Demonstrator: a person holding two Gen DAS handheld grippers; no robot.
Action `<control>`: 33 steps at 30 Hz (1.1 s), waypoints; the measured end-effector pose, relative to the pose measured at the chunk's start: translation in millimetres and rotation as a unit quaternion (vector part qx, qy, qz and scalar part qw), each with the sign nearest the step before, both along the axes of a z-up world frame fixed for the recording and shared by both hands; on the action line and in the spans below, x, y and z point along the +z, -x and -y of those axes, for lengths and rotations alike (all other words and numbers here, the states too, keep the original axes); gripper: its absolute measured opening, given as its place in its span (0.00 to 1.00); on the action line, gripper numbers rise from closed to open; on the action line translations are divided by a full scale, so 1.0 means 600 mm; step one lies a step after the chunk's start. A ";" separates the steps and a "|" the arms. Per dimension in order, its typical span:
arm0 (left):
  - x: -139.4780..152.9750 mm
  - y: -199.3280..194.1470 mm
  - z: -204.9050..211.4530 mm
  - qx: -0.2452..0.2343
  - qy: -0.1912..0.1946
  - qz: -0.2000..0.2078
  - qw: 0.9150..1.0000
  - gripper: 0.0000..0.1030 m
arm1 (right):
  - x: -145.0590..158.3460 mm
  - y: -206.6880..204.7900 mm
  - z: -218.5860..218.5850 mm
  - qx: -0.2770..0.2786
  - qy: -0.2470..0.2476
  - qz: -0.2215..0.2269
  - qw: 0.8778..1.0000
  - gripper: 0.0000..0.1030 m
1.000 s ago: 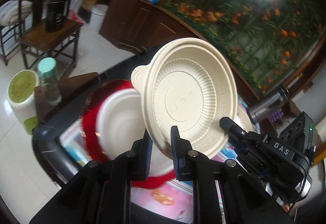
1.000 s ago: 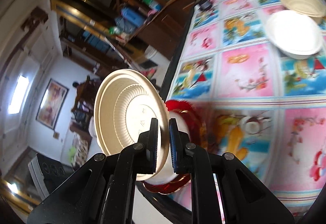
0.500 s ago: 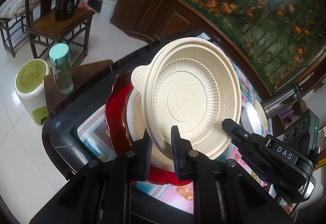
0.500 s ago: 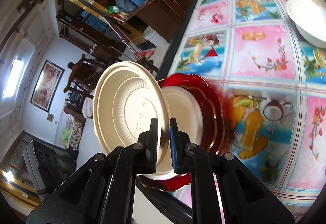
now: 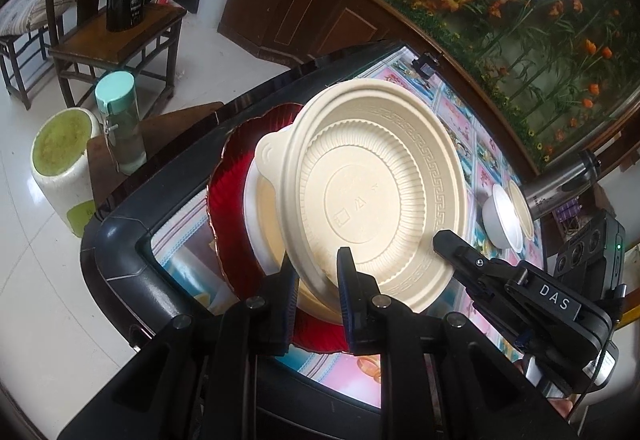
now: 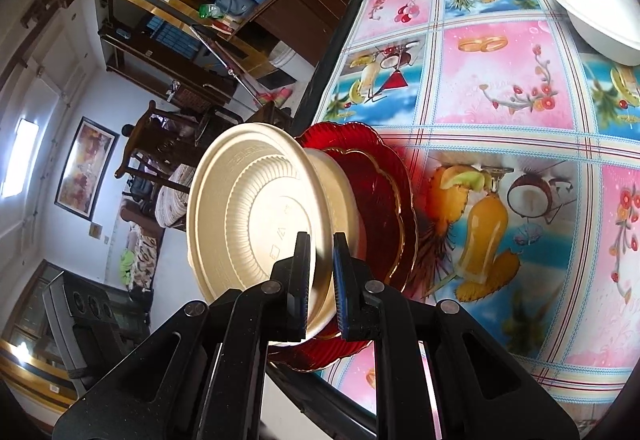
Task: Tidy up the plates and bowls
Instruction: 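Lower the beige bowl with both grippers into the white bowl on the red plates, then open both grippers and withdraw them from the beige bowl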
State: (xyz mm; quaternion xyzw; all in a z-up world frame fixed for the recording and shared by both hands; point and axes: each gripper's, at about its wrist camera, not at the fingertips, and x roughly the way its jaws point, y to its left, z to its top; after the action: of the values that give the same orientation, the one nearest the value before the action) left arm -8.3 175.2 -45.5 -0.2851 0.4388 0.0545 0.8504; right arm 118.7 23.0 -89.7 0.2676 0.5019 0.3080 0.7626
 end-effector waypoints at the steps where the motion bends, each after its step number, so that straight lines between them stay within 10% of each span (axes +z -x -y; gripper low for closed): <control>1: 0.002 0.000 0.002 0.003 -0.012 -0.002 1.000 0.18 | -0.001 0.000 0.000 0.000 0.000 -0.001 1.000 0.12; 6: 0.018 0.003 0.016 0.004 -0.082 0.003 0.997 0.40 | -0.004 0.002 0.000 -0.003 0.003 0.001 1.000 0.12; 22: 0.053 0.029 -0.002 0.038 -0.125 0.033 0.991 0.50 | -0.009 -0.006 0.027 -0.007 -0.029 -0.005 1.000 0.12; 33: 0.065 0.005 0.146 -0.101 -0.144 0.068 0.982 0.69 | 0.011 -0.013 0.126 -0.060 -0.040 0.036 0.997 0.16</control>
State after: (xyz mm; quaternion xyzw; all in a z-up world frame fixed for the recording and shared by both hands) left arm -11.3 87.7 -6.3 -0.1168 0.3943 0.0121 0.9114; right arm 126.5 -52.8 -83.2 0.3164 0.4441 0.2914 0.7859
